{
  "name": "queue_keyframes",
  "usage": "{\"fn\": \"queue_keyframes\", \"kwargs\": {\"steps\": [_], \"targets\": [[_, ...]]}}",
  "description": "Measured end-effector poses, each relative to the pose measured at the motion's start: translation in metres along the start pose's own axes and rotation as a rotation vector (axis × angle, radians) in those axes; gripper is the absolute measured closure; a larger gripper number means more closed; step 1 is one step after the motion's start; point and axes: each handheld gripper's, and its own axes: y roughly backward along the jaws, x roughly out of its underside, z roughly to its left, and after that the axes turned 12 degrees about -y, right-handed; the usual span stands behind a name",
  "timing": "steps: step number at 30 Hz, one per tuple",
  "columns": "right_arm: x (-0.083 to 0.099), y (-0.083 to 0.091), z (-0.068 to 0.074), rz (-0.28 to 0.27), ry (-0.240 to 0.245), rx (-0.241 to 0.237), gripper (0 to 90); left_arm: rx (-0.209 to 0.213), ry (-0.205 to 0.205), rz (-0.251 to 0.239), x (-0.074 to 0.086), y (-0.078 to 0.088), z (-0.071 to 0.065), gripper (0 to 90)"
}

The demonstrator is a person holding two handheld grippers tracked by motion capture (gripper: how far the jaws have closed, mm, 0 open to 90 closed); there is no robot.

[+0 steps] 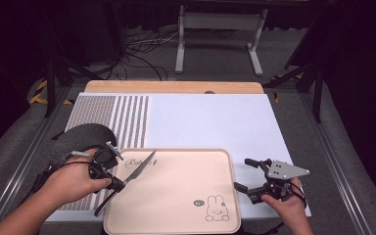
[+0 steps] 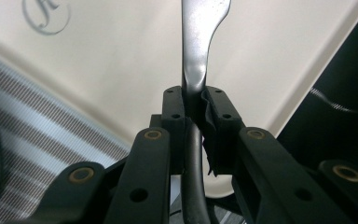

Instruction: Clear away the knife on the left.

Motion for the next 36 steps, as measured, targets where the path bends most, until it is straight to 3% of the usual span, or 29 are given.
{"fn": "queue_keyframes", "kwargs": {"steps": [8,28,36], "targets": [[0.001,0.000,0.000,0.004,0.002,-0.002,9.7,0.013,-0.002,-0.002,-0.009,-0.012,-0.003,80.5],[0.001,0.001,0.000,0.004,0.003,-0.003,9.8,0.073,0.042,0.019,-0.020,-0.046,-0.001,80.4],[0.001,0.000,0.000,0.006,-0.001,-0.006,9.9,0.062,0.058,0.048,-0.018,-0.058,0.000,80.4]]}}
